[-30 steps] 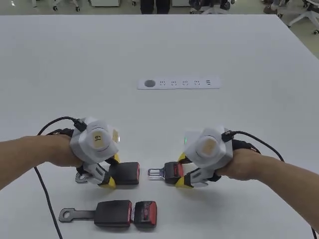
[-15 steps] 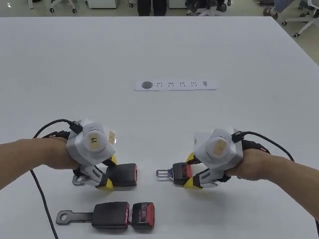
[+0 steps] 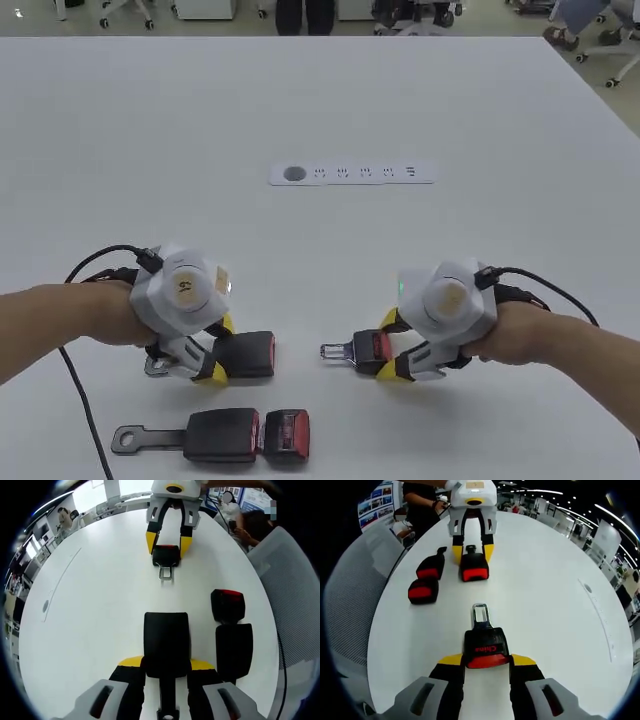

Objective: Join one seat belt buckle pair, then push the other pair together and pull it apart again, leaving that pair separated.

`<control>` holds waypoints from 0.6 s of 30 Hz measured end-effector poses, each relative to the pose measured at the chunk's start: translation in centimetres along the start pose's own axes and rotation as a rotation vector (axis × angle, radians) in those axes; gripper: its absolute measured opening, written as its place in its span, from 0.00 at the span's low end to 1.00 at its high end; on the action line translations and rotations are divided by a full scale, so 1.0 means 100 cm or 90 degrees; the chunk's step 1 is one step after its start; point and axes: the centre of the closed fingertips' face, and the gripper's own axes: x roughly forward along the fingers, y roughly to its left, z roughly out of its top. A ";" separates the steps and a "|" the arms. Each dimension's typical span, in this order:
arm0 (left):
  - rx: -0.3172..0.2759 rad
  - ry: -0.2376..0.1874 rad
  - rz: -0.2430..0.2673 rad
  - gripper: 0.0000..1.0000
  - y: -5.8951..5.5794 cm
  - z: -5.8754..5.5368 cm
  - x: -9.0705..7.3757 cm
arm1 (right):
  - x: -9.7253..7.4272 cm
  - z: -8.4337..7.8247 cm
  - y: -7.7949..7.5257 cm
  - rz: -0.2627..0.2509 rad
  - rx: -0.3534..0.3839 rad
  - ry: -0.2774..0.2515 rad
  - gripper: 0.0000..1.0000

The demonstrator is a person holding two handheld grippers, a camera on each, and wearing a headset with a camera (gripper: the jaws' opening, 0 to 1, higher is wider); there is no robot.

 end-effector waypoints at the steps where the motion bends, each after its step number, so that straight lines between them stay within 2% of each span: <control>1: 0.000 0.000 0.000 0.33 0.000 0.000 0.000 | 0.001 -0.001 0.000 0.000 0.000 0.000 0.32; 4: 0.003 0.000 -0.002 0.33 0.003 -0.002 -0.001 | -0.001 0.000 0.002 0.006 -0.007 -0.001 0.32; 7: 0.007 0.001 -0.004 0.33 -0.001 0.001 -0.001 | -0.001 -0.001 0.002 0.008 -0.006 -0.002 0.32; 11: 0.012 0.001 -0.006 0.33 0.004 -0.002 -0.001 | 0.000 -0.001 0.001 0.010 -0.006 -0.003 0.32; 18: 0.012 -0.004 -0.005 0.33 0.002 0.000 -0.001 | 0.001 -0.001 -0.002 0.000 -0.011 -0.003 0.35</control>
